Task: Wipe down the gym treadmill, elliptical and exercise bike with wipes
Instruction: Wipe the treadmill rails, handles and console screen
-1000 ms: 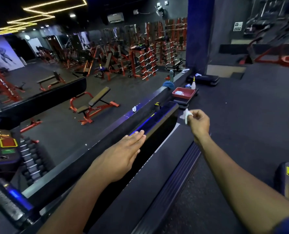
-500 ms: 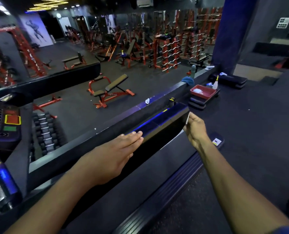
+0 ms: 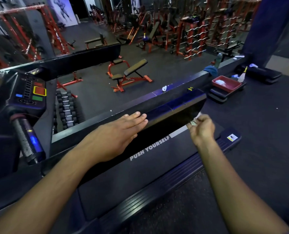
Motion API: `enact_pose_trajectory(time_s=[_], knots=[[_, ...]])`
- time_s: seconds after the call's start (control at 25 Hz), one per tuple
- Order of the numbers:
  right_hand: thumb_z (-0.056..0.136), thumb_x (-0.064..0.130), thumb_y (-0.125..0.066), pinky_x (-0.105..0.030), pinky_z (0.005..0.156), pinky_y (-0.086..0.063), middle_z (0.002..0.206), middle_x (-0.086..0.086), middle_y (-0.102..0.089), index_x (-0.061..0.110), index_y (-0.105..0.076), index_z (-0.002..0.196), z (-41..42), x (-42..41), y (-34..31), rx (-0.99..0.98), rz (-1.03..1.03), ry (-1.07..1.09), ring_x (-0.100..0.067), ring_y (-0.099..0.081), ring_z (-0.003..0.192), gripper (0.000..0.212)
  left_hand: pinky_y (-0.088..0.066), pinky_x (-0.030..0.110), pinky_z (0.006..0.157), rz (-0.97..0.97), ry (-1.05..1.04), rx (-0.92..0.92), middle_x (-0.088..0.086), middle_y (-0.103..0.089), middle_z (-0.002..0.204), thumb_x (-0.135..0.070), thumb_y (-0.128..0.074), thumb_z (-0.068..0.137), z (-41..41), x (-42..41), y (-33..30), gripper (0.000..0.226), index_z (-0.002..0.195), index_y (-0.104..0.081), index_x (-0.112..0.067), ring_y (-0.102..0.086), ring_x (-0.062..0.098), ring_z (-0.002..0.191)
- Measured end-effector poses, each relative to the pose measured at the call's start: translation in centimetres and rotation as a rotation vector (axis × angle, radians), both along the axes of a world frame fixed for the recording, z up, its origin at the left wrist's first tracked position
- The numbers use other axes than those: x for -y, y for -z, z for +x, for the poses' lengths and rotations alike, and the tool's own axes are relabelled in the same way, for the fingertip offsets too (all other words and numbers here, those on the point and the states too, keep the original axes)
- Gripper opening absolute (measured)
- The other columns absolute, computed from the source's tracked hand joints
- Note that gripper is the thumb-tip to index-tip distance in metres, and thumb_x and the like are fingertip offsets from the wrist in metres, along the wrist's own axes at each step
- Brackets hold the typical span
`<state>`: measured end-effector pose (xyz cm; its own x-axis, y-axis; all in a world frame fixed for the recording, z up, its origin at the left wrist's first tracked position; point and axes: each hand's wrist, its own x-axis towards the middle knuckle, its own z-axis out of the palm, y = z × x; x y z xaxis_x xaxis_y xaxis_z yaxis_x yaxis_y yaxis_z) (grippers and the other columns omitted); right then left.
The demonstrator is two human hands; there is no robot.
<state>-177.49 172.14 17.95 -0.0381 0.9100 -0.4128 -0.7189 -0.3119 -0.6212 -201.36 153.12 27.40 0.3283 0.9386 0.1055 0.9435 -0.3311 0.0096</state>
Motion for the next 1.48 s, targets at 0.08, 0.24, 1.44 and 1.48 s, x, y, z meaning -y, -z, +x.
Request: enact_pose_trajectory(time_s=[0.08, 0.24, 1.44, 1.48], knots=[[0.086, 0.011, -0.040, -0.041, 0.078, -0.059, 0.076, -0.006, -0.059, 0.014, -0.053, 0.072, 0.3, 0.3, 0.0, -0.049, 0.064, -0.063, -0.024, -0.060, 0.077, 0.019, -0.007, 0.029, 0.127, 0.015, -0.025, -0.009, -0.014, -0.013, 0.167, -0.037, -0.023, 0.106, -1.3, 2.4, 0.2, 0.056, 0.161, -0.023, -0.025, -0.001, 0.001, 0.155], [0.105, 0.043, -0.037, -0.045, 0.103, -0.050, 0.107, -0.005, -0.070, 0.010, -0.051, 0.137, -3.7, 6.8, -0.3, -0.086, 0.008, -0.198, -0.025, -0.068, 0.103, 0.049, -0.025, 0.040, 0.125, 0.029, -0.086, 0.007, -0.008, -0.020, 0.168, -0.041, -0.022, 0.107, -5.0, 8.5, 0.8, 0.057, 0.161, -0.025, -0.023, -0.012, 0.006, 0.155], [0.100, 0.011, -0.030, -0.062, 0.096, -0.049, 0.101, -0.023, -0.064, 0.003, -0.054, 0.104, -11.5, 16.9, -1.6, -0.061, -0.255, -0.099, -0.040, -0.064, 0.092, 0.026, 0.000, 0.044, 0.127, 0.072, -0.204, -0.102, -0.003, -0.025, 0.167, -0.044, -0.011, 0.103, -4.8, 13.4, -0.2, 0.065, 0.160, -0.027, -0.018, -0.013, 0.014, 0.156], [0.099, 0.011, -0.030, -0.063, 0.098, -0.049, 0.105, -0.022, -0.064, 0.003, -0.054, 0.107, -10.3, 15.1, -1.5, -0.068, -0.244, -0.070, -0.039, -0.064, 0.092, 0.025, 0.001, 0.044, 0.126, 0.072, -0.183, -0.107, -0.004, -0.023, 0.167, -0.045, -0.010, 0.103, -3.6, 12.1, -0.3, 0.065, 0.161, -0.025, -0.019, -0.012, 0.013, 0.156]])
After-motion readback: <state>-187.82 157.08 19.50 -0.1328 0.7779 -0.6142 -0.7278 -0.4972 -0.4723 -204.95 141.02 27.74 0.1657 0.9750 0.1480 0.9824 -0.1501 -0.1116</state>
